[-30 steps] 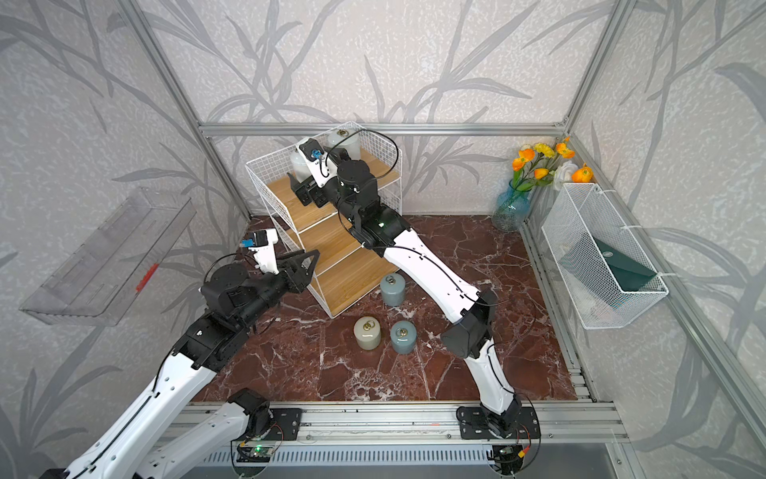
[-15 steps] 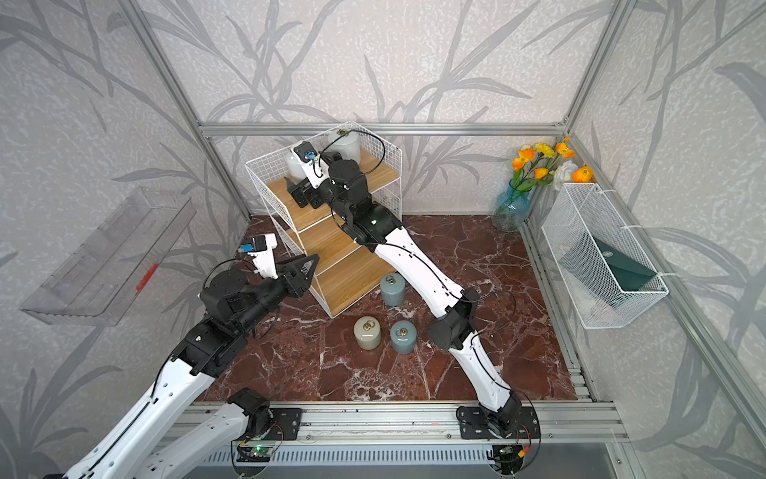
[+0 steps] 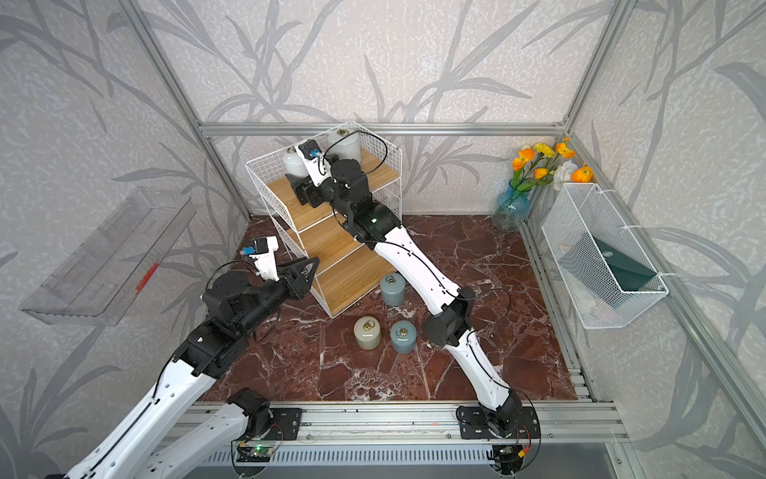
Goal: Remove the tea canisters from the shelf
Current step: Pick up the tea canister from the shelf.
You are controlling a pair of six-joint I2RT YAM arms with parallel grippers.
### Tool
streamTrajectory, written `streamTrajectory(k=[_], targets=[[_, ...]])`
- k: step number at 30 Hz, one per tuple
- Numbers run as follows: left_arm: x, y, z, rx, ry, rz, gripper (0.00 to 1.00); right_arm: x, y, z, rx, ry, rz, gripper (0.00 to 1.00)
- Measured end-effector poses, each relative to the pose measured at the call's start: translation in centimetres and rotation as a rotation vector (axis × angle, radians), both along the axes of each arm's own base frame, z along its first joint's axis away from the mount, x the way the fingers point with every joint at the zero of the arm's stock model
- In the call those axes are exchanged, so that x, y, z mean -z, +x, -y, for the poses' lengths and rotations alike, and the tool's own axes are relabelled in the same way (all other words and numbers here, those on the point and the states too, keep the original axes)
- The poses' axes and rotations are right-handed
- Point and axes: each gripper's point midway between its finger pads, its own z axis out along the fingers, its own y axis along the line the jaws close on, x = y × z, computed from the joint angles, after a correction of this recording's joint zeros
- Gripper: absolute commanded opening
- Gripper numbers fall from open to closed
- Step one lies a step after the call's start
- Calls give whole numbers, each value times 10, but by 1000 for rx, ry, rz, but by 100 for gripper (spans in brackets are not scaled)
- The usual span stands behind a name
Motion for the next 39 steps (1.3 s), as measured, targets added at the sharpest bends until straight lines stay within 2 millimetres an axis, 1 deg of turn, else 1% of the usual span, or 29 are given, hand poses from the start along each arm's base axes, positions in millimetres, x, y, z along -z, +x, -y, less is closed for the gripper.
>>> streamTrajectory(k=[10,16,25,32,39], targets=[[2,0,0,-1,-4,-7,44,-3,-2,-1,-16,19,-9,70],[6,1,0,-2,-4,-17,43,-3,-3,-1,-23,22,-15,69],[11,2,0,-10,-10,-30,43,-4,-10,9,-20,-8,-44,67],[16,4,0,-18,-10,-48,42,-5,-20,26,-9,-43,-72,67],[19,7,0,-24,-12,-60,42,-4,-30,59,8,-50,-98,68]])
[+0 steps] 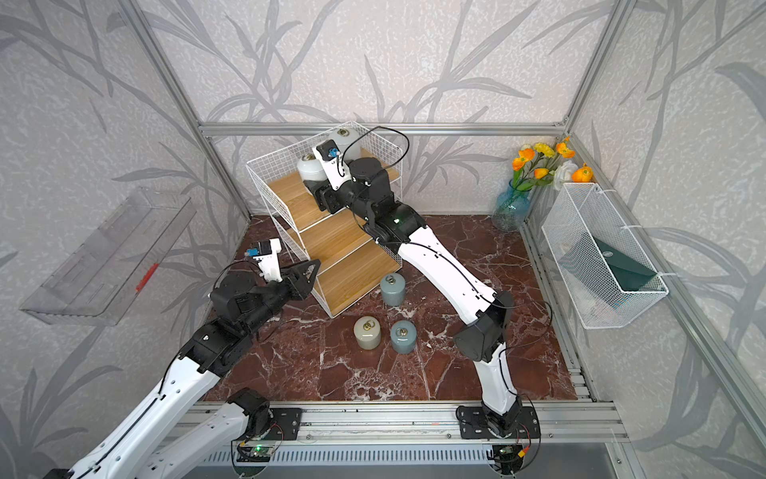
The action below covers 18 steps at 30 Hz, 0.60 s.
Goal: Remove the tea canisters from the shelf
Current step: Pick up the tea canister from the shelf.
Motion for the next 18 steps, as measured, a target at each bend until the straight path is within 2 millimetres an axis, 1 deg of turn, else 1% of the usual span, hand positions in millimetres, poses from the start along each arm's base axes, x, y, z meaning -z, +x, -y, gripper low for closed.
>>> streamTrajectory(k=[2,6,9,10,13,18], targets=[[1,1,0,-3,-1,-1,42,0,-2,7,6,10,-1,71],[3,2,-1,-12,-2,-8,42,1,-5,12,5,25,5,87],[5,5,-1,-18,1,-12,42,8,-3,11,2,21,-6,97],[5,5,-1,-19,1,-13,42,10,-3,11,1,20,-12,99],[6,5,-1,-21,2,-14,42,12,-3,10,-2,26,-21,99],[7,5,-1,-22,3,-16,42,3,-1,8,-3,52,-11,99]])
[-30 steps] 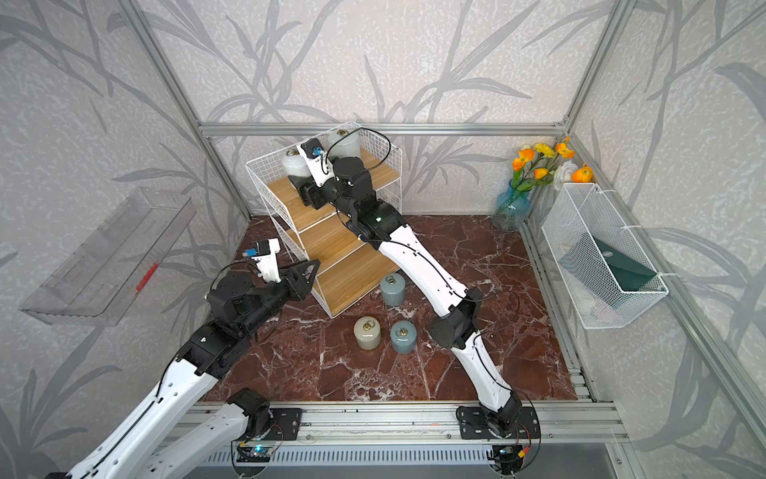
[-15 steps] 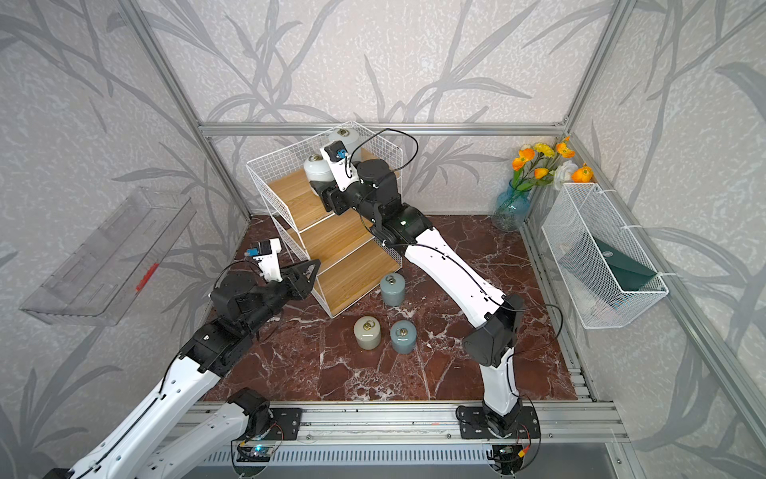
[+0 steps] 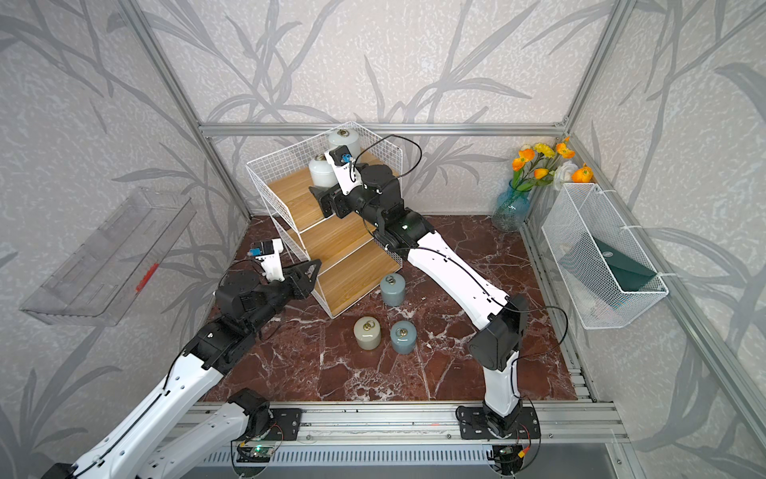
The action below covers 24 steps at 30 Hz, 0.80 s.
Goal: Remove the tea canisters from the shelf
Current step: Pick up the tea canister from the shelf.
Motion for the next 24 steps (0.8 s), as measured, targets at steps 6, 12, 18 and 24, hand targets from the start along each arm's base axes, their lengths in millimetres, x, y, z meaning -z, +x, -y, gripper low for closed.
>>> streamTrajectory(k=[6,12,18,24], targets=[[2,0,-1,-3,2,-4,41,-17,11,-12,-10,38,27,99],[5,-2,-1,-2,4,-5,42,-11,19,-25,-16,25,12,90],[7,-4,-2,-1,6,-9,42,-1,21,-26,-9,-3,-14,79],[7,-4,-1,0,6,-9,42,-1,19,-29,-30,8,-8,70]])
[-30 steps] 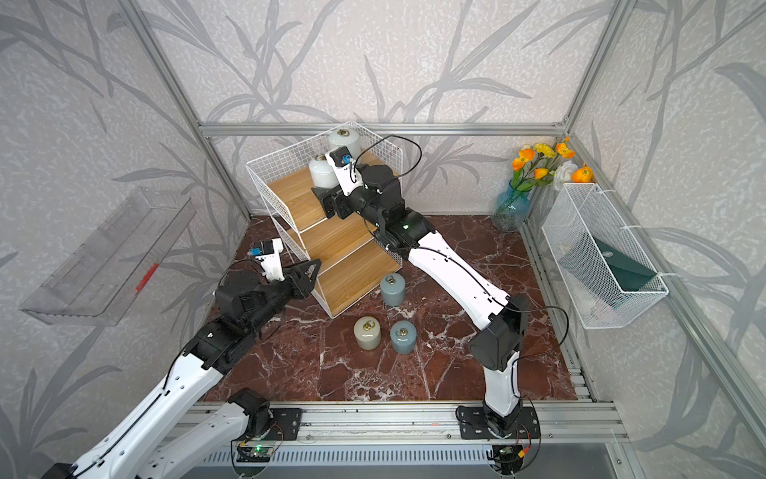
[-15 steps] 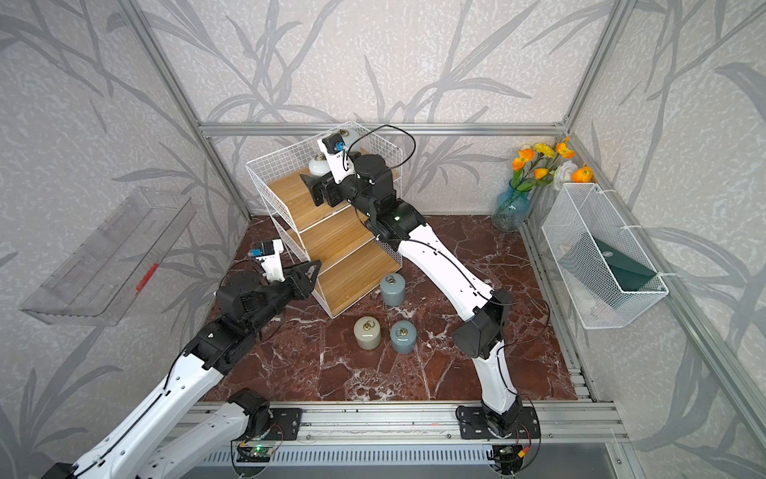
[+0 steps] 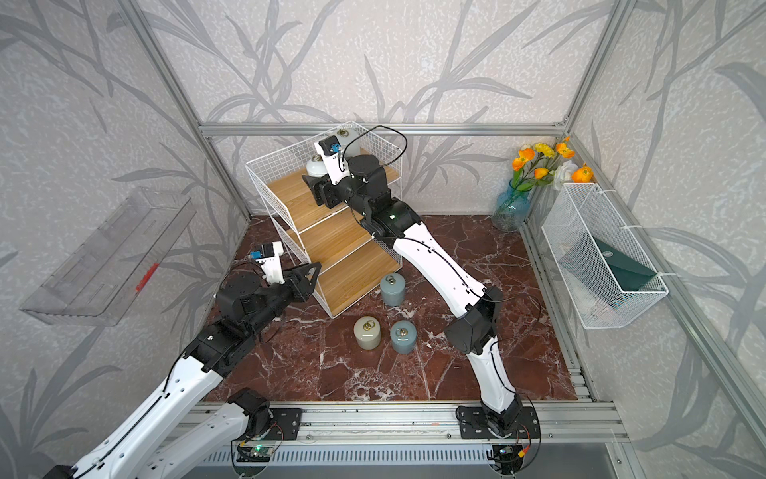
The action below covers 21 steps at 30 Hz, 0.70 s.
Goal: Remove the tea canisters from the shelf
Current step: Pick up the tea canister from the shelf.
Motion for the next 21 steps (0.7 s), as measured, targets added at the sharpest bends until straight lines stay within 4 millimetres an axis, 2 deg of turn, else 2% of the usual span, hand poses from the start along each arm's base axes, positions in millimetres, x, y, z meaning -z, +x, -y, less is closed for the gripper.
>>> streamTrajectory(k=[8,13,17,19,21], targets=[[1,0,0,0,1,-3,42,-2,-6,-4,-40,4,1,67],[3,-1,-1,-3,3,-5,41,-4,-22,9,-50,-19,-7,67],[3,-2,-2,-7,4,-3,41,-12,-51,45,-37,-34,-3,67],[4,-1,-2,-8,5,-5,41,-22,-68,71,-23,-23,11,66],[5,-1,-2,-8,7,-8,41,-37,-84,106,12,3,42,66]])
